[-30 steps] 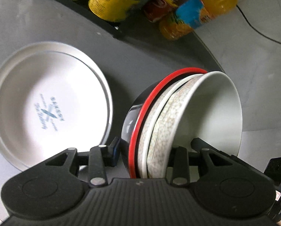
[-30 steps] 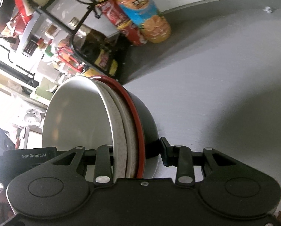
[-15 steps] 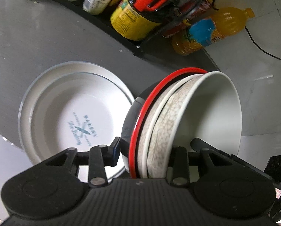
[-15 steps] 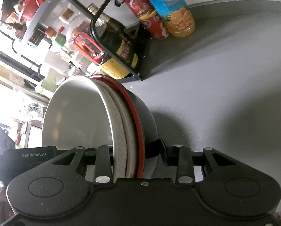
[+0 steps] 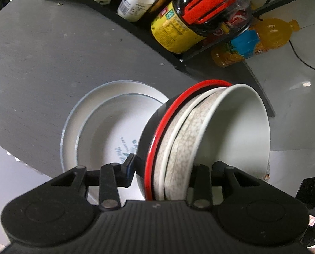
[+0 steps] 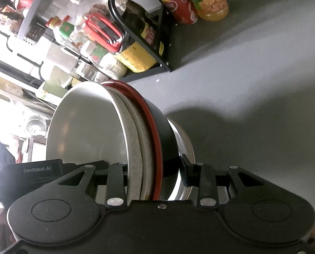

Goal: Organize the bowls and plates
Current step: 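Lift the bowl stack with both grippers over the plate stack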

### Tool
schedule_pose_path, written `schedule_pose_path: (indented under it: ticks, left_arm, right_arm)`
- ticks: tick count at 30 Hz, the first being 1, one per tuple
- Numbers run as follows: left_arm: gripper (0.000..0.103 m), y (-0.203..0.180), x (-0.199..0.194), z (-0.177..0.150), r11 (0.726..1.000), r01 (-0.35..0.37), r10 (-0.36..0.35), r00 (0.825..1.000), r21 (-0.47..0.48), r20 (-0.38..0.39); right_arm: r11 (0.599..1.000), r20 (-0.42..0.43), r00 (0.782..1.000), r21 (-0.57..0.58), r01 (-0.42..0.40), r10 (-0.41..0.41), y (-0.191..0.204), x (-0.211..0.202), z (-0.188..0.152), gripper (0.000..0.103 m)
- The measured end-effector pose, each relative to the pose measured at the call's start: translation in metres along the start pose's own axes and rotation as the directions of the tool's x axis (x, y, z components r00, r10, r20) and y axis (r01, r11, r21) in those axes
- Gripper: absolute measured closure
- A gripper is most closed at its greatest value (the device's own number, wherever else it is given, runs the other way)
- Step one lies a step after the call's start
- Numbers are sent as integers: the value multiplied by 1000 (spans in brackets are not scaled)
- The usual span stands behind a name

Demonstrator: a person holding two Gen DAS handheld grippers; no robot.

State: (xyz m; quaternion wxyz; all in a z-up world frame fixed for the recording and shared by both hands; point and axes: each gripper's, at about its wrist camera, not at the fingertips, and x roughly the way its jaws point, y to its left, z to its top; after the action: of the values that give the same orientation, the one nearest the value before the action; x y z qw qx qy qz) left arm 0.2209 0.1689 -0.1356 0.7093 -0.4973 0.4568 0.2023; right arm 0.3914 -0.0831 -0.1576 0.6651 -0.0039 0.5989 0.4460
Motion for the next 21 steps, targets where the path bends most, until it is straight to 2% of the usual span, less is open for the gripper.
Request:
schedule_pose_path:
  ticks: [10,21]
  left_arm:
    - [65,38,9,11,1000,-5,4,999,-20,-45]
    - [65,52,19,26,999,-6,10,997,52,-80]
  right_arm:
    - [996,-17,1000,90,9,-7,8,30,-22,69]
    - [983,16,999,181,41,-45,10,49,-46,69]
